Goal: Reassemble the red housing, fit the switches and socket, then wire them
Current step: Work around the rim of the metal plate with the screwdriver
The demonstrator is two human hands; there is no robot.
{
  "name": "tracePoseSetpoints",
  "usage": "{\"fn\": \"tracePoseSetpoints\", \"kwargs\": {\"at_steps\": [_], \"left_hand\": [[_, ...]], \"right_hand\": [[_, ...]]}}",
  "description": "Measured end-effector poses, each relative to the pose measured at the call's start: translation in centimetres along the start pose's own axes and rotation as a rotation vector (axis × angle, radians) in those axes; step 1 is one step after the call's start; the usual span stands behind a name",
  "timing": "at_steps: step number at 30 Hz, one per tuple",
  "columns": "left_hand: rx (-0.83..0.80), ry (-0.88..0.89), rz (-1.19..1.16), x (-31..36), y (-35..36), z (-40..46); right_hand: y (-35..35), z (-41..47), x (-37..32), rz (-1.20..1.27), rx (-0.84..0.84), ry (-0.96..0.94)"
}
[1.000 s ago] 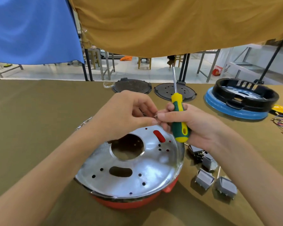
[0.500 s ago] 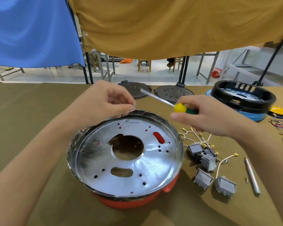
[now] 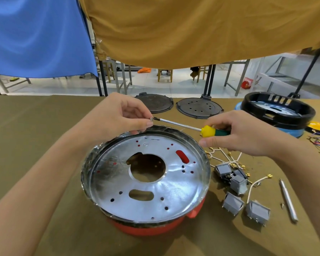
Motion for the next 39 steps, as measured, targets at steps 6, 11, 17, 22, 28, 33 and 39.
{"fn": "tracePoseSetpoints", "kwargs": {"at_steps": [6,11,17,22,28,33,39], "left_hand": [[0.002,0.005,0.049,0.0,0.3,0.0],[0.009,0.001,0.073,-0.1,0.4,0.1],[0.024,-0.004,0.154,-0.1,0.6,0.1],[0.077,-0.001,0.376,-0.2,1.2,0.3],[-0.087,-0.054,0.498,-1.7,3.1,0.4],[-0.067,-0.049,0.417,-1.7,2.1,0.5],[-0.079,-0.046,0.377,-1.6,2.0,0.6]], "right_hand": [[0.1,0.1,-0.1,-0.036,-0.012,-0.011],[0.2,0.1,0.0,-0.049,-0.024,0.002],[0.3,0.2,-0.1,-0.181,-0.062,0.027],[0.2,0.4,-1.1,-0.482,-0.073,0.009],[1.2,0.7,-2.0,-0.503,-0.121,-0.035],[0.1,0.2,-1.2,-0.451,-0.093,0.006],[0.4,0.2,-0.8,-0.442,-0.114,0.025]]}}
Point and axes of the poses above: each hand's wrist, its own z-axis towards the middle knuckle, its own y-axis out of the palm, x = y × z, the point moved 9 cm from there along z, towards the middle knuckle, and after that the axes turned 15 degrees about -y, right-handed, at the moved point
